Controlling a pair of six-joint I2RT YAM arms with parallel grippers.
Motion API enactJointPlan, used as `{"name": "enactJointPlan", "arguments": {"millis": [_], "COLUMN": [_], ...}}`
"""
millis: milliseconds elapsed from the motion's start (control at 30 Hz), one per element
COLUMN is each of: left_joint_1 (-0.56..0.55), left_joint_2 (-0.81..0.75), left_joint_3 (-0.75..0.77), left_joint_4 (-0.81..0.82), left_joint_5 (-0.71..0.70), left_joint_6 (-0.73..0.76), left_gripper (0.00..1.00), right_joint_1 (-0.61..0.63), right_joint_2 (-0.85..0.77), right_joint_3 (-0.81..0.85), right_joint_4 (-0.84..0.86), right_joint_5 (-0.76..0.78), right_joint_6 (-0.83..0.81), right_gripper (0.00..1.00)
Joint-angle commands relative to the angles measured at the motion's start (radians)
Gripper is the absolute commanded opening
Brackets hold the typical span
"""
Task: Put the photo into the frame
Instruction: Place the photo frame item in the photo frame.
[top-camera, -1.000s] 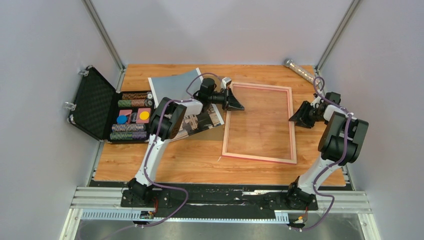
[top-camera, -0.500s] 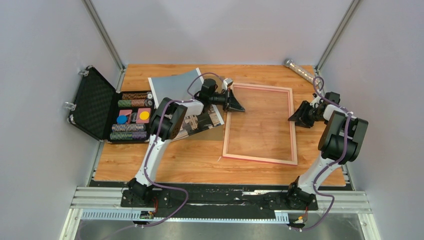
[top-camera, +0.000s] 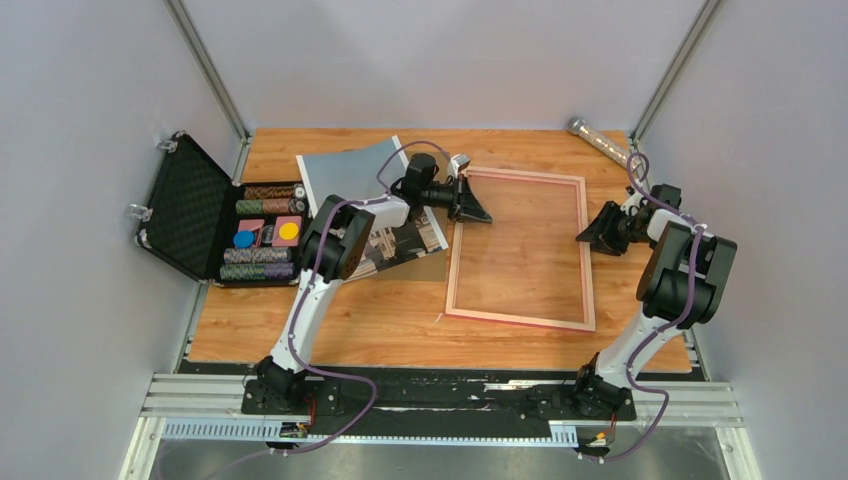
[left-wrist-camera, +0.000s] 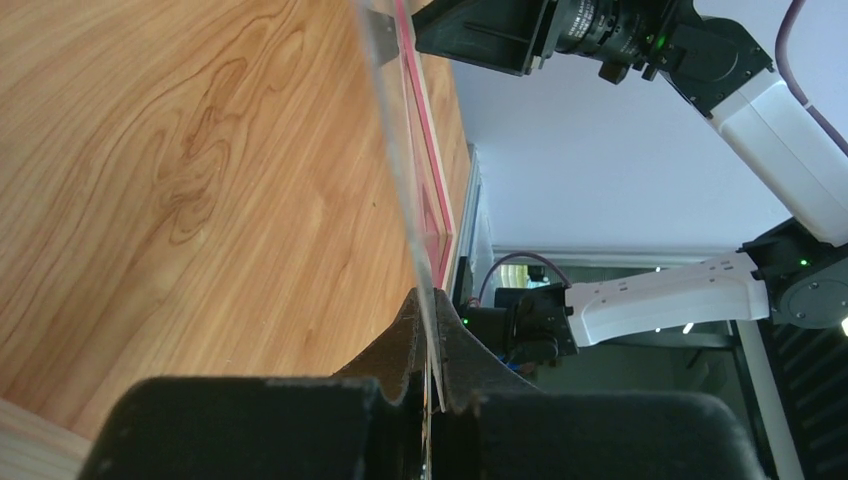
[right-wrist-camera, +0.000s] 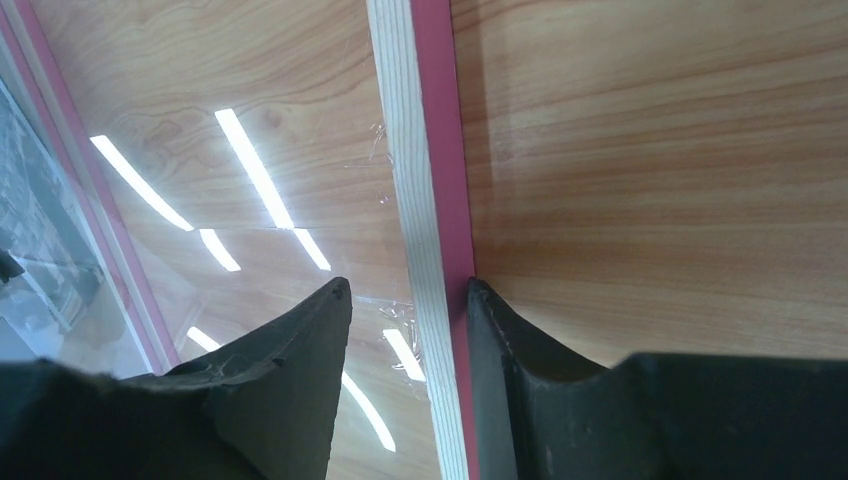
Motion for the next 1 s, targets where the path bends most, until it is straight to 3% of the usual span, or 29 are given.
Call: {"name": "enactJointPlan", "arguments": {"millis": [0,967], "left_joint_1": [-0.016,-0.019], "left_joint_2": [-0.012,0.029], "left_joint_3": [0.057,0.086], "left_joint_4": [-0.009,-0.067], "left_joint_5": [0.039,0.029], "left_joint_6": [0.044,0.072], "left_gripper": [0.0,0.0], "right_joint_1": [0.003,0.004], "right_joint_2": [0.012,0.026], "right_joint_3": [0.03,0.028], "right_joint_4": [0.015,0.014], "right_joint_5": [-0.048,-0.079], "right_joint_6": [0.001,0.001], "right_gripper": [0.45,0.45]}}
